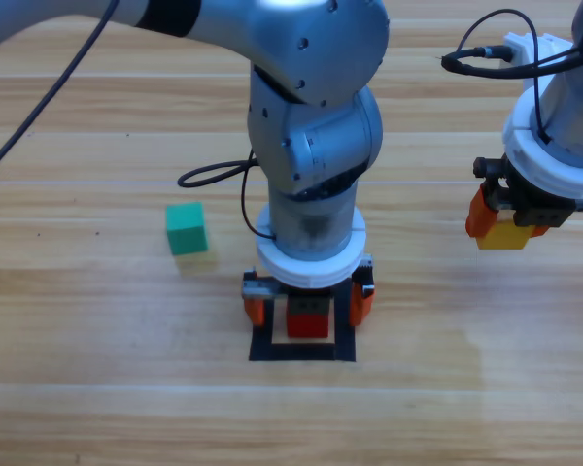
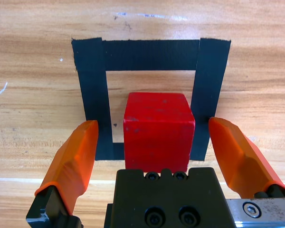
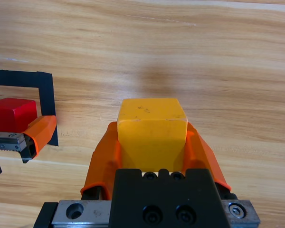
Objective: Stack the blocks in the rectangular block: red at the bottom, yellow in the middle, green on top
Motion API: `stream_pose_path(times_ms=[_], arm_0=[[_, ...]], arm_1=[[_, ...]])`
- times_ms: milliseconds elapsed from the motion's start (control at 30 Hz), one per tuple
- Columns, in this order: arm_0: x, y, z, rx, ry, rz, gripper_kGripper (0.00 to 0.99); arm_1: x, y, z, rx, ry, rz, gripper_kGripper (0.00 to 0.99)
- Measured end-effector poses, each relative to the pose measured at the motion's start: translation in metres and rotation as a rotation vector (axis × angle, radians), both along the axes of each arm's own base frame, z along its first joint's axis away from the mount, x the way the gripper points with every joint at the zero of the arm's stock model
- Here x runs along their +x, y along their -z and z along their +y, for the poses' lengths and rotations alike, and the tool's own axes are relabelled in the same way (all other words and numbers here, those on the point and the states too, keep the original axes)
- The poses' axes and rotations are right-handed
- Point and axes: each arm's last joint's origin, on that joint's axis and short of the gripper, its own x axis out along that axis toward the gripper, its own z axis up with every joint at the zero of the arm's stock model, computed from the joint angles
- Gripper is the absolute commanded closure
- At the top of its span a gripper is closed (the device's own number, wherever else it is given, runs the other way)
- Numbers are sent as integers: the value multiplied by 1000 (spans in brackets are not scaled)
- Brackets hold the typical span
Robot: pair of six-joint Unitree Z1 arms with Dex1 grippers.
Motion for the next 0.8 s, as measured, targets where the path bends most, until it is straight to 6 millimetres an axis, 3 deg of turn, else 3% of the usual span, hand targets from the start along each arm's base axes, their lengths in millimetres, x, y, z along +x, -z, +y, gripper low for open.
stream_pose_path(times_ms=[133,200,333,400,500,600,700,800], arm_0=[[-5,-14,1,-9,8,-11,0],[-4,-42,2,-17,12,-35,0],[-8,-131,17,-110,3,-171,0],[-15,-167,36,-149,-7,-243,0],[-38,-211,83,-141,-22,-356,4],[-67,-237,138,-75,-6,-445,31],[-89,-259,178,-20,83,-537,31],[-106,-275,208,6,141,-592,31]], arm_1=[[0,0,0,-11,5,-11,990],[0,0,0,-15,11,-16,990],[-1,-2,3,-3,40,-16,990],[-1,-5,5,4,45,-20,990],[-1,-13,10,16,41,-30,990],[-2,-27,20,36,37,-43,990],[1,-39,36,42,43,-37,990],[6,-37,56,36,38,-18,990]])
